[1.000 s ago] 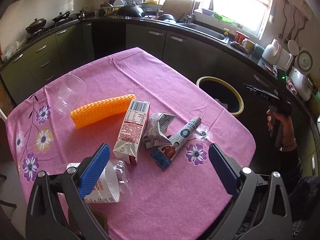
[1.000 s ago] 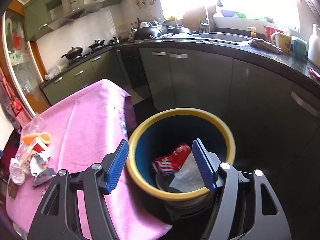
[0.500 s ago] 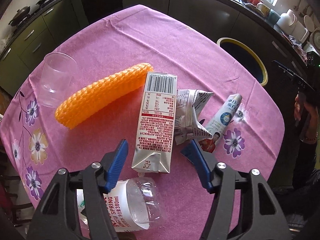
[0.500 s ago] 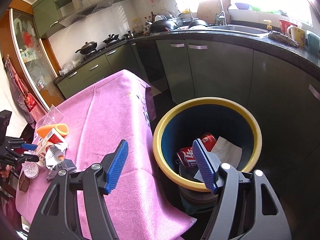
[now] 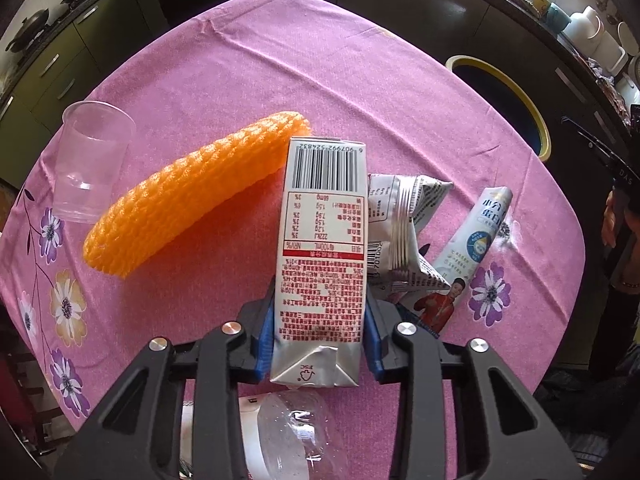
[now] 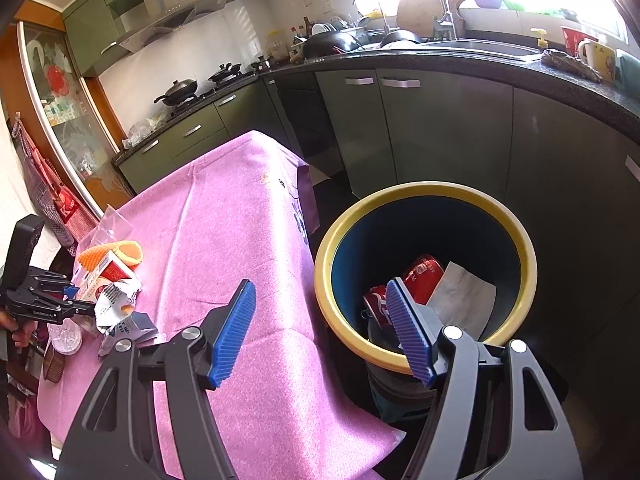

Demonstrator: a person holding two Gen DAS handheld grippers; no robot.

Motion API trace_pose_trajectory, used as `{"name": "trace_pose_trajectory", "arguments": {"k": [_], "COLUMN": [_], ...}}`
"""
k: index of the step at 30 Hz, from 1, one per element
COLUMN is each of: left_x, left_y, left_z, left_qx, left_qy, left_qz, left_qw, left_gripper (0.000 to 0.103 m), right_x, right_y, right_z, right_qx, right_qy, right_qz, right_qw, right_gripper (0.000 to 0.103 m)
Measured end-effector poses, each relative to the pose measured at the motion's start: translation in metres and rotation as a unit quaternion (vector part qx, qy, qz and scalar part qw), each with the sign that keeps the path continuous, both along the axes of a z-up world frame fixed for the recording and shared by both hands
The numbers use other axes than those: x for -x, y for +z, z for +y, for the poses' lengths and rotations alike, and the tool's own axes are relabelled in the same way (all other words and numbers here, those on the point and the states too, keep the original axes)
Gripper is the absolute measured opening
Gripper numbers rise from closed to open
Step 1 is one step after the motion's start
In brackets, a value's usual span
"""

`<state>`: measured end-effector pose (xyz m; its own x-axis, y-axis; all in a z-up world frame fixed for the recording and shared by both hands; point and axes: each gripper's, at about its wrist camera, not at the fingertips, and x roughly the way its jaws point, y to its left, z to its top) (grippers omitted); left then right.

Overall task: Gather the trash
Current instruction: 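Grasp the white milk carton with the left gripper, then carry the milk carton over the bin and open the left gripper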

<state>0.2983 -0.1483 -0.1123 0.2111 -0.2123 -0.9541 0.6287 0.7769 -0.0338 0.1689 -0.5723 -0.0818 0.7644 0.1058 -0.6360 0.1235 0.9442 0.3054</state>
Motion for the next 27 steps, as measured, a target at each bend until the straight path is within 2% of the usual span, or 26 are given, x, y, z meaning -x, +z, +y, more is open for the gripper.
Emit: {"name": "trace_pose_trajectory", "arguments": {"k": [10, 17, 22, 27], "left_x": [0.009, 0.021, 0.036, 0.047], "left_y": [0.036, 0.058, 0.075, 0.089], "left_z": [0.012, 0.003, -0.035, -0.111], "left_qx": [0.028, 0.039, 0.052, 0.076], "left_qy": [0.02, 0.012, -0.034, -0.104], "left_qz": [-0.036, -0.056, -0.065, -0.06], "left_qw": [0.9988, 0.9976, 0.9959, 0.9898], "left_gripper": [0.034, 0.034, 0.034, 0.034], "right_x": [0.004, 0.011, 0.026, 0.052], "right_y": [0.002, 0.007, 0.01, 0.007], "right_z": [0.003, 0.0, -0.015, -0.045], "right_qx": [-0.01, -0.012, -0.018, -0.035], "right_qy": [0.008, 0.006, -0.019, -0.06], "right_qz": [-0.007, -0.015, -0.025, -0.035], "right_qw": [1.0, 1.0, 0.999, 0.997], "right_gripper": [0.067, 0.067, 0.067, 0.068]}}
